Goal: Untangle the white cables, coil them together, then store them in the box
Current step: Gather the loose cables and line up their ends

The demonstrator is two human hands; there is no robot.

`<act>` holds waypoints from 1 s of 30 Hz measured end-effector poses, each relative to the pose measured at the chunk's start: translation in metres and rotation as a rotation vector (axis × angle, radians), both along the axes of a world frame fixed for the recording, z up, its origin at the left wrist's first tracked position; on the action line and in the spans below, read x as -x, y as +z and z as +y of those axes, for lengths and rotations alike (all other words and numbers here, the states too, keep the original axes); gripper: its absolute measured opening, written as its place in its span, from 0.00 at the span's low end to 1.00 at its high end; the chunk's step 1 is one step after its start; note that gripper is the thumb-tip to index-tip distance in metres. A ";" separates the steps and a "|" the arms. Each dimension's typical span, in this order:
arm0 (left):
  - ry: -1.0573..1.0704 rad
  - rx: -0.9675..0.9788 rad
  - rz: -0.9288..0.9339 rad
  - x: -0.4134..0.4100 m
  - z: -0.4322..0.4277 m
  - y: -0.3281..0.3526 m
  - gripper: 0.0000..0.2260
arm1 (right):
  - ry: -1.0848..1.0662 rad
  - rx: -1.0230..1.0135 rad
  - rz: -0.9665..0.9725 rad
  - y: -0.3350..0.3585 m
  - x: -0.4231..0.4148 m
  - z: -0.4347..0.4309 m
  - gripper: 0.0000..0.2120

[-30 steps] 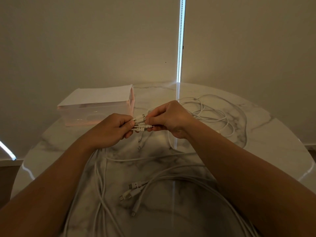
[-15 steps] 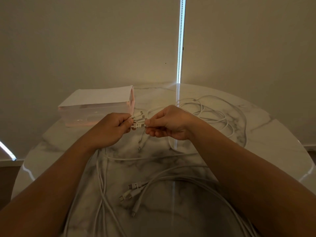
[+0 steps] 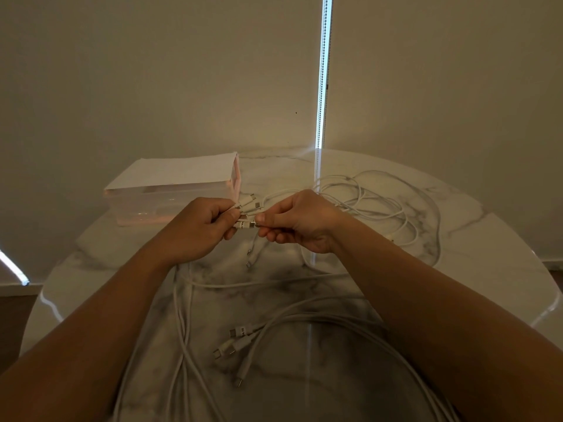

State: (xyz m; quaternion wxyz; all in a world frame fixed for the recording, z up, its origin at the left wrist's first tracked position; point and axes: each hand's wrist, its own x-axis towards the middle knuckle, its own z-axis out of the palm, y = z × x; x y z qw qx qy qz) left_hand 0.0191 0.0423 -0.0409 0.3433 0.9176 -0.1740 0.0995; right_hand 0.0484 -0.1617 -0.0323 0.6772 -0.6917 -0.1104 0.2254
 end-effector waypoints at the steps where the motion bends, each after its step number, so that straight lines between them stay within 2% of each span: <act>1: 0.003 -0.014 -0.008 0.000 0.000 0.000 0.17 | -0.004 -0.007 0.003 -0.001 0.000 0.001 0.09; 9: 0.004 -0.005 0.016 -0.001 -0.002 0.000 0.17 | -0.047 -0.039 -0.009 -0.004 0.000 0.006 0.08; 13: 0.027 0.022 0.013 -0.004 -0.002 -0.002 0.14 | -0.067 -0.031 0.012 -0.002 0.001 0.006 0.13; 18: 0.041 -0.022 -0.031 -0.006 0.000 -0.002 0.14 | 0.007 0.112 0.088 0.001 0.007 0.009 0.18; 25: 0.046 -0.033 -0.037 -0.005 -0.003 -0.003 0.15 | -0.038 0.002 0.129 -0.002 0.009 0.016 0.07; 30: 0.056 -0.029 -0.010 -0.005 -0.003 -0.003 0.15 | -0.054 -0.023 0.175 -0.003 0.010 0.018 0.06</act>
